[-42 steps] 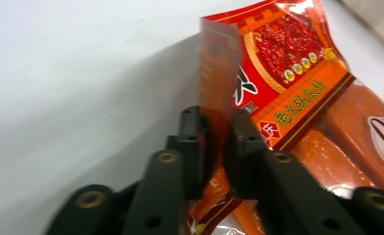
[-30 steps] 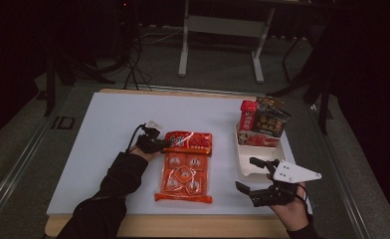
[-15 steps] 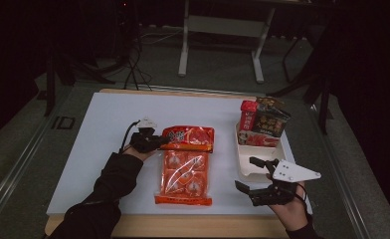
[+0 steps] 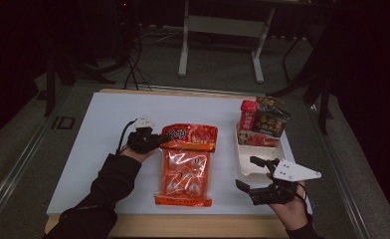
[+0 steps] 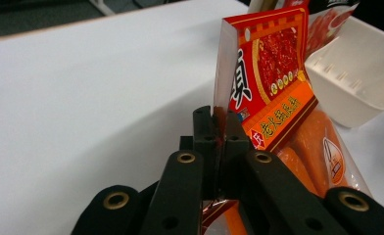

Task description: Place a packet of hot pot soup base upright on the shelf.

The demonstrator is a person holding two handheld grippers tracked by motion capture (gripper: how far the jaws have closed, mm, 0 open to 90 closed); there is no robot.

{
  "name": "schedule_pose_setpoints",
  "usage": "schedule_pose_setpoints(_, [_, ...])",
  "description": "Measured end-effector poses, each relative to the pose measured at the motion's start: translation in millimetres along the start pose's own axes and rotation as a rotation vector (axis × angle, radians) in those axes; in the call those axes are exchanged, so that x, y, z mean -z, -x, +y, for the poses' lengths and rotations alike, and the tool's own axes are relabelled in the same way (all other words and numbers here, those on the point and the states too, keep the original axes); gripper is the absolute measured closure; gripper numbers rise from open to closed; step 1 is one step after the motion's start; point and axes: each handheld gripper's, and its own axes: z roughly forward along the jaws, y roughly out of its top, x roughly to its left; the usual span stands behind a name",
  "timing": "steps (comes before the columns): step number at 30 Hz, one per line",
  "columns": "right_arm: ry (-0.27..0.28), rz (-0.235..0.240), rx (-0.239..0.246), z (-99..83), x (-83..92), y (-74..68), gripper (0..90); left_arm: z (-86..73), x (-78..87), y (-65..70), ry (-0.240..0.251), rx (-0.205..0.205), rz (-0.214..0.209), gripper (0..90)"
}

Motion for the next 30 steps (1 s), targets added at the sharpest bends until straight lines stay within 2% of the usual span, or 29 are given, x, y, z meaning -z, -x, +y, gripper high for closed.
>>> schedule_pose_setpoints(8, [0.0,-0.002,-0.003,2.0,-0.1,-0.7,11.9,4.4,10.8,9.5,0.028,-0.029,-0.015,89.7])
schedule_pose_setpoints(12, [0.014,-0.003,-0.006,6.2,2.5,-1.1,11.9,6.1,14.7,12.5,0.033,-0.028,-0.025,89.7])
schedule_pose_setpoints(14, [0.017,-0.017,0.003,8.0,3.8,-1.1,11.9,7.4,16.8,14.4,0.036,-0.034,-0.031,89.7])
schedule_pose_setpoints(20, [0.028,-0.023,-0.019,14.2,4.1,4.8,14.0,11.2,23.2,21.6,0.054,-0.052,-0.05,89.7])
schedule_pose_setpoints(30, [0.031,-0.045,0.002,28.5,-11.0,8.9,15.6,11.2,34.0,27.6,0.079,-0.069,-0.093,89.8])
